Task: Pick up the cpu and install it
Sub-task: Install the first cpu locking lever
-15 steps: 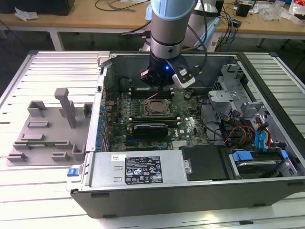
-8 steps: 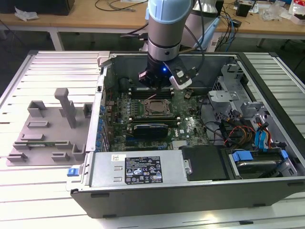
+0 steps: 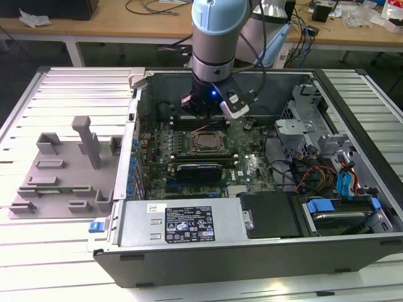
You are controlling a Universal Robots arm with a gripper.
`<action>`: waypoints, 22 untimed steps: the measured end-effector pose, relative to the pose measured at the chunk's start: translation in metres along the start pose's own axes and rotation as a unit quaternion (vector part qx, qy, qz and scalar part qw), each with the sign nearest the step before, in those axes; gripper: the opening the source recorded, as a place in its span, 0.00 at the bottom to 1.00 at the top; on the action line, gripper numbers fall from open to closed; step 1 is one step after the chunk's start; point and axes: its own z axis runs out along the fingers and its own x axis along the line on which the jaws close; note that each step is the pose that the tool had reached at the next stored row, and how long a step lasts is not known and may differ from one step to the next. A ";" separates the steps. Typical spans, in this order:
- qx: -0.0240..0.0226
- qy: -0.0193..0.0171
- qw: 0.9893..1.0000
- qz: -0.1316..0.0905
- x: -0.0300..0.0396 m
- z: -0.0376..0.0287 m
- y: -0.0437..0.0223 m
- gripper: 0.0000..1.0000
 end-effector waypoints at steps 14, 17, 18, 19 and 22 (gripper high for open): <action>0.007 -0.019 0.997 0.079 0.0034 0.0128 -0.0028 0.11; 0.009 -0.023 0.995 0.099 0.0035 0.0146 -0.0032 0.11; 0.010 -0.025 0.994 0.106 0.0035 0.0152 -0.0032 0.11; 0.011 -0.027 0.993 0.111 0.0035 0.0155 -0.0029 0.11; 0.012 -0.027 0.993 0.111 0.0034 0.0161 -0.0001 0.11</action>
